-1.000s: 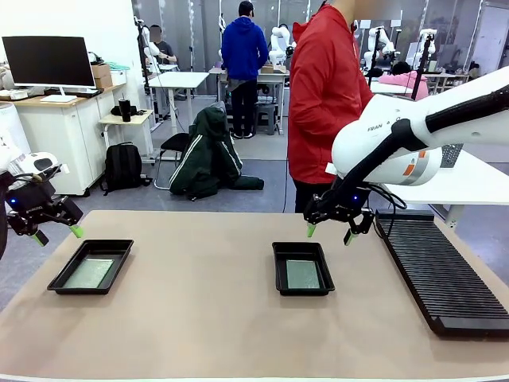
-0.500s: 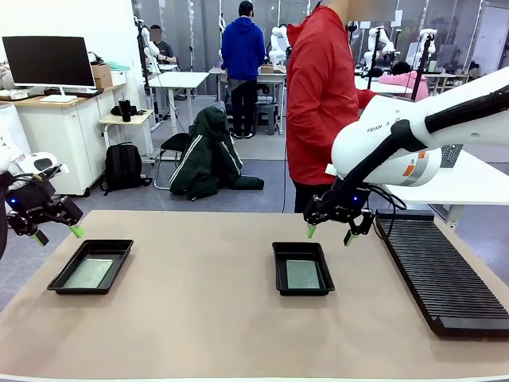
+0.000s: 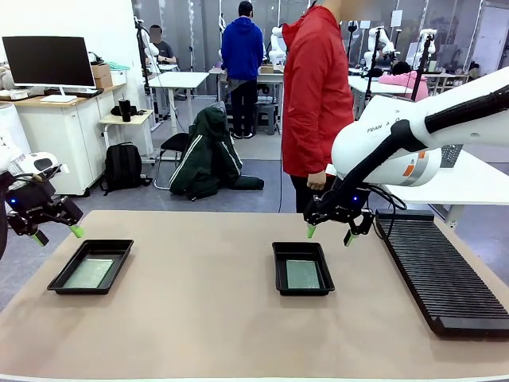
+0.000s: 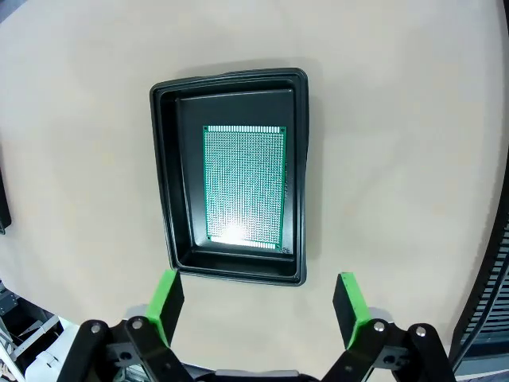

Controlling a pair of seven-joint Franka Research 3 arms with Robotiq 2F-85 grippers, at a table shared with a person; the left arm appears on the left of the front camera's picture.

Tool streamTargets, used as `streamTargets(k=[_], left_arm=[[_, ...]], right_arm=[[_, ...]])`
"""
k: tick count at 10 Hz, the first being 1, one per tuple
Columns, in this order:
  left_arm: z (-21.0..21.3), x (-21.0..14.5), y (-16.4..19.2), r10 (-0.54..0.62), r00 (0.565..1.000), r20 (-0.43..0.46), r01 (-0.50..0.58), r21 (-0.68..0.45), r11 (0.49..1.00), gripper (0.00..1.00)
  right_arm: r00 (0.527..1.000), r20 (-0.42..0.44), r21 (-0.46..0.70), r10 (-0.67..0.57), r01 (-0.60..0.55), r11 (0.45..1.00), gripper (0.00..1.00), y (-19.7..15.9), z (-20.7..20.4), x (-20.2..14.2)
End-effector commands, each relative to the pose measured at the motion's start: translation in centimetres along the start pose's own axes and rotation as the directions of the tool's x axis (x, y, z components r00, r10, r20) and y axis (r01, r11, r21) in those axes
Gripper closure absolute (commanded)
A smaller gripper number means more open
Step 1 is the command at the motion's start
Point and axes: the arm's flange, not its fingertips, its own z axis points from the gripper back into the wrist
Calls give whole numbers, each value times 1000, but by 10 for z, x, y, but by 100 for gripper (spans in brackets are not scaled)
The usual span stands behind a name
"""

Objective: Inspect and transfer BCBs to ESD trays.
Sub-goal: Pick up the ESD tray and place it on the left side of the table.

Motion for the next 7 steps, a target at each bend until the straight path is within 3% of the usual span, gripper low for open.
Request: streamTargets(k=[1,7], left_arm=[[-1,0,1,-1,1000,10,1,-3,1000,0],[-1,0,1,-1,1000,10,1,-3,1000,0]], right_arm=[[1000,7,2,0,0,1000,0,0,-2,0],[1000,7,2,0,0,1000,0,0,-2,0]])
